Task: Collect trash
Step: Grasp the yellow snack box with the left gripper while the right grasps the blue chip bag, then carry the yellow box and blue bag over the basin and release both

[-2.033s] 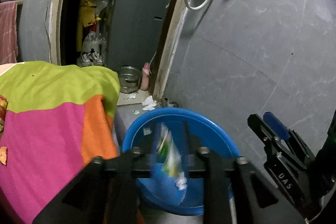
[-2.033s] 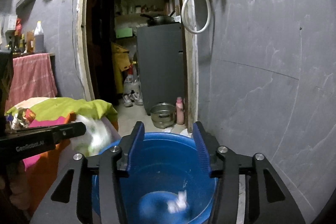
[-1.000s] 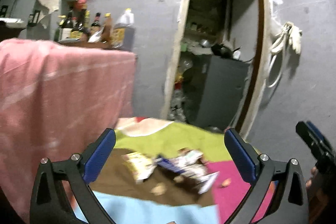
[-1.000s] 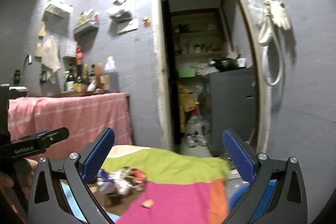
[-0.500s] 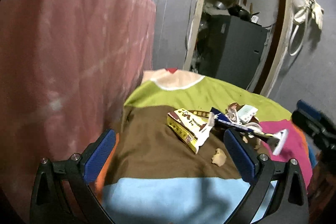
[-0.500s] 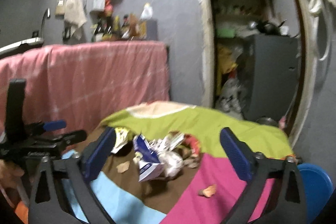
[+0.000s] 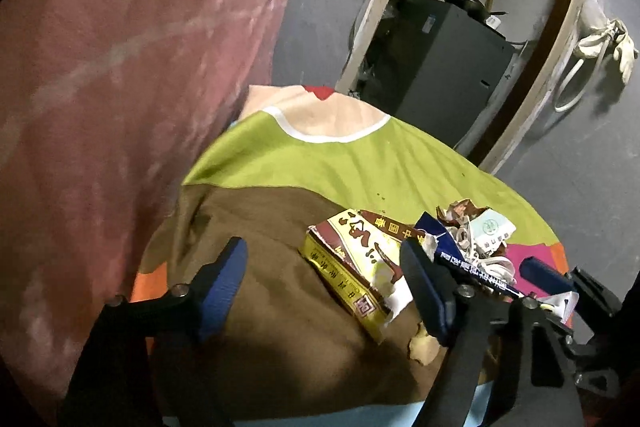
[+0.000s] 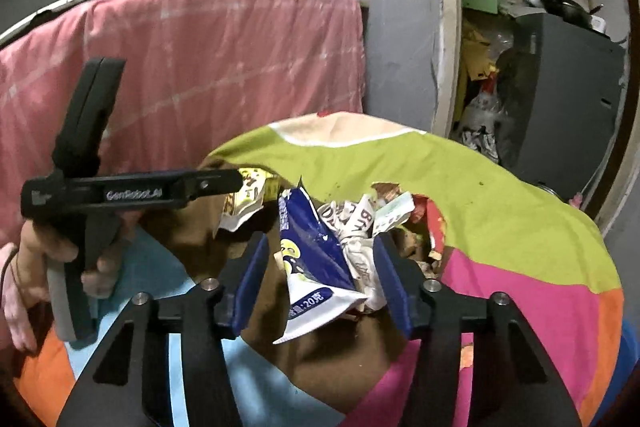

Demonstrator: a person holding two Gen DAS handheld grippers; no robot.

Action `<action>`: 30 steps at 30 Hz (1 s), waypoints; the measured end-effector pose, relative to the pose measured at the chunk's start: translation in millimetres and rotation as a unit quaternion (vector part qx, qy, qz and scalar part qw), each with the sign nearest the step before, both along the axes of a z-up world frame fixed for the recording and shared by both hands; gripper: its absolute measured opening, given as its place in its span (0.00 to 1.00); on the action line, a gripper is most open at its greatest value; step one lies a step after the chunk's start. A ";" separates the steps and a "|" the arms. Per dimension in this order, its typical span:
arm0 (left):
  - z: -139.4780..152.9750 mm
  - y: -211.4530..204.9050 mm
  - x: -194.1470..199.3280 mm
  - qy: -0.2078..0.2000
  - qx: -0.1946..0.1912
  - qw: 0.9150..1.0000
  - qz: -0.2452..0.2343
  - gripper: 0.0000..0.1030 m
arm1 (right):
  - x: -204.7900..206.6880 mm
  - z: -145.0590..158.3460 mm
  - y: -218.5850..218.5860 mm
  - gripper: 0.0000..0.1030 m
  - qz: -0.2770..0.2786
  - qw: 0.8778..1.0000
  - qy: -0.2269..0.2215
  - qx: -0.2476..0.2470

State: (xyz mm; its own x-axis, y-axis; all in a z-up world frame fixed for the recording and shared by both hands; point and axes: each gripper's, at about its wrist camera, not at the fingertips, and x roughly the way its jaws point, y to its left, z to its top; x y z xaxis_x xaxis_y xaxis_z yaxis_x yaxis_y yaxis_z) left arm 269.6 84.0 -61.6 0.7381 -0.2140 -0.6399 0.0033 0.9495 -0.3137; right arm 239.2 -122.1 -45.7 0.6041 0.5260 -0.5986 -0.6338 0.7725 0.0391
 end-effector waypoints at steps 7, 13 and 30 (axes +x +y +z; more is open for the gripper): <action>-4.1 -0.7 9.2 0.023 -0.020 0.999 -0.012 0.45 | -0.7 -3.1 -2.5 0.29 -0.006 1.000 0.012 0.009; -5.1 -3.7 13.7 0.028 -0.020 0.999 -0.016 0.27 | -0.3 -2.9 -10.9 0.28 -0.019 0.999 0.022 0.034; 47.6 -38.2 -46.9 -0.118 0.027 0.993 0.016 0.21 | -36.6 29.3 -50.2 0.27 -0.062 0.988 -0.069 0.123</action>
